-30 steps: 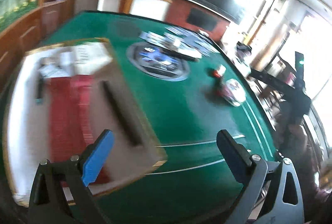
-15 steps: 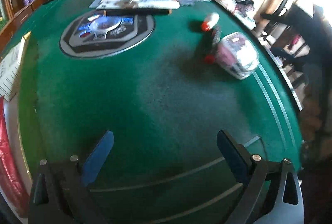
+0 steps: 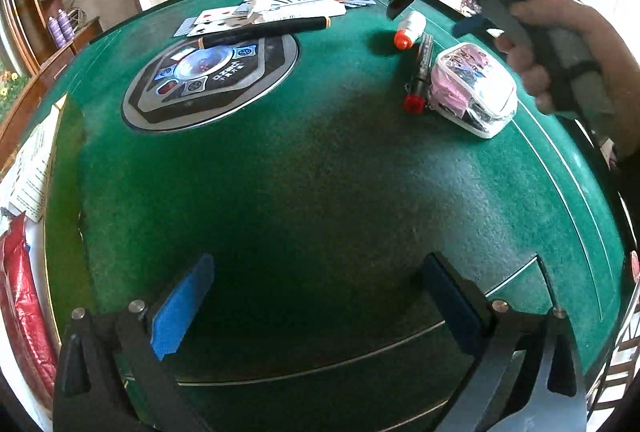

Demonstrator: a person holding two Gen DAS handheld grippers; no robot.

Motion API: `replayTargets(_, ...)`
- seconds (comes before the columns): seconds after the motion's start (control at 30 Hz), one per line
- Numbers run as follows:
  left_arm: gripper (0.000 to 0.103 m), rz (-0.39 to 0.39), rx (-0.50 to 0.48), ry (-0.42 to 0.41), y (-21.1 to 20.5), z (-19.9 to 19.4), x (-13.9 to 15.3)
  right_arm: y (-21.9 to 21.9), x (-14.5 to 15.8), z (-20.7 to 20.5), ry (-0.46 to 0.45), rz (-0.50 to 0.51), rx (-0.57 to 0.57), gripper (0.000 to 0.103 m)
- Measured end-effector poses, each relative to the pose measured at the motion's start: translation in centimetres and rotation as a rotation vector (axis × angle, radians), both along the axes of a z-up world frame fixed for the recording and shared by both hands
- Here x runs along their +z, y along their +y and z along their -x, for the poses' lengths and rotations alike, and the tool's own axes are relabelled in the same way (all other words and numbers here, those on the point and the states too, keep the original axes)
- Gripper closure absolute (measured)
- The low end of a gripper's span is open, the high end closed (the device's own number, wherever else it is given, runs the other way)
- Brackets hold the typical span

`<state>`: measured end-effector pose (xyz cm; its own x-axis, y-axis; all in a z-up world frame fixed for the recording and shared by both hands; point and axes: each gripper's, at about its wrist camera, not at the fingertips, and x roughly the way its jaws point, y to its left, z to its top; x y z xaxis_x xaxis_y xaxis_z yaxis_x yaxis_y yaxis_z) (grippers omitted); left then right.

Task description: Organize objects

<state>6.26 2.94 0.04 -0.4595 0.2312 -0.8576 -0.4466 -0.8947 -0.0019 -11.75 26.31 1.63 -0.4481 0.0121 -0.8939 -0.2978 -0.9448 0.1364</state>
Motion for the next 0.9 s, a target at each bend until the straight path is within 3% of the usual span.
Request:
replayTargets(0.03,0.000,0.000,0.001,0.000,0.1,0.1,0.0,-0.4,-0.4,0.6,-0.023,-0.016,0.007,0.032)
replayTargets(0.13,0.000,-0.001,0.002,0.001,0.1,0.1,-0.1,-1.7,-1.0,1.6,-0.063,-0.073,0.016,0.063)
replayTargets(0.2,0.000,-0.001,0.001,0.001,0.1,0.3,-0.2,-3.1,-0.9,2.0,-0.069,-0.094,0.060,0.074)
replayTargets(0.37,0.000,-0.002,0.000,0.001,0.0,0.4,-0.2,-7.4,-1.0,1.5,-0.089,-0.111,0.204,0.074)
replayTargets(0.5,0.000,-0.024,-0.001,-0.003,-0.2,0.4,-0.1,-10.4,-0.7,-0.8,-0.114,0.003,0.330,0.073)
replayTargets(0.63,0.000,-0.109,0.005,-0.018,-1.3,0.7,0.3,-12.2,-0.9,-4.6,-0.168,0.159,0.444,0.072)
replayTargets(0.7,0.001,-0.151,0.009,-0.025,-1.7,0.9,0.4,-11.9,0.3,-7.0,-0.108,0.183,0.445,0.071)
replayTargets(0.77,0.001,-0.148,0.006,-0.026,-1.6,1.0,0.4,-11.1,3.2,-10.0,0.048,0.107,0.421,0.068)
replayTargets(0.8,0.000,-0.130,0.006,-0.026,-1.4,1.0,0.3,-10.8,4.4,-11.2,0.111,0.074,0.408,0.060)
replayTargets(0.9,0.000,-0.143,0.016,-0.053,-1.3,1.1,0.6,-9.1,8.7,-15.7,0.400,-0.040,0.305,0.000)
